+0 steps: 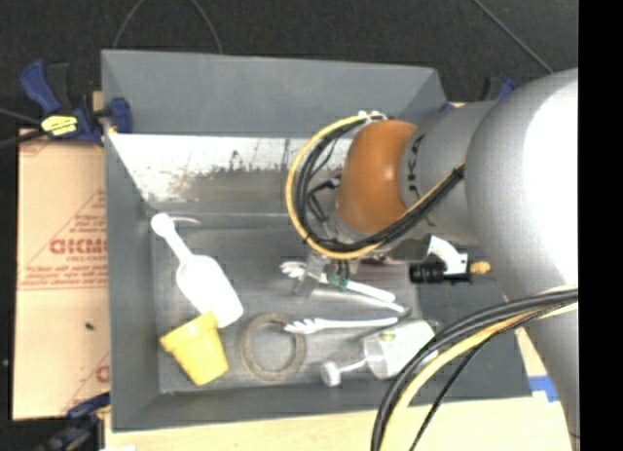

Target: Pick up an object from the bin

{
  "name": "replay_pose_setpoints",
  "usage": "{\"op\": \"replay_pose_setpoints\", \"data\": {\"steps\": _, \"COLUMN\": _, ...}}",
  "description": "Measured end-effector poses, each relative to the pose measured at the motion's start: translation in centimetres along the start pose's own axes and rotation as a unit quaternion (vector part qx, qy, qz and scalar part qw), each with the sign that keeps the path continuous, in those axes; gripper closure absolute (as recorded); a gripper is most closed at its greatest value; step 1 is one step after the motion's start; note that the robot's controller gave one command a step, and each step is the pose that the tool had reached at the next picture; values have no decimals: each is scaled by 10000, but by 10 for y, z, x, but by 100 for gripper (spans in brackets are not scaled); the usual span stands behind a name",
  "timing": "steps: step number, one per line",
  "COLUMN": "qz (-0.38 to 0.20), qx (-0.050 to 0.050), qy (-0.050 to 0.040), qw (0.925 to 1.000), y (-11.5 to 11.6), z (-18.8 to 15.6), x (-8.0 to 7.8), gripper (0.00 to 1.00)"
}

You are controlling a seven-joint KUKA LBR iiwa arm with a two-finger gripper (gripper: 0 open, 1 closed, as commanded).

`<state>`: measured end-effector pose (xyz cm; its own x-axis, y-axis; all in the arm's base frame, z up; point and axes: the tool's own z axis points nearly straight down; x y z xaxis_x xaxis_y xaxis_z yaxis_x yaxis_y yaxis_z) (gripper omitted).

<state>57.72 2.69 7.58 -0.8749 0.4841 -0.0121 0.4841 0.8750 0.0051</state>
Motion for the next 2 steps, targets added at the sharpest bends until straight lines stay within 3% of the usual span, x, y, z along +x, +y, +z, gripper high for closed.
{"op": "replay_pose_setpoints", "data": {"steps": 1, "qz": -10, "qx": 24, "qy": 40, "qw": 10000, "y": -2, "z": -31, "x": 1, "gripper": 100}}
{"op": "replay_pose_setpoints", "data": {"steps": 2, "qz": -21, "qx": 15, "qy": 21, "qw": 10000, "y": -1, "z": -70, "x": -1, "gripper": 100}}
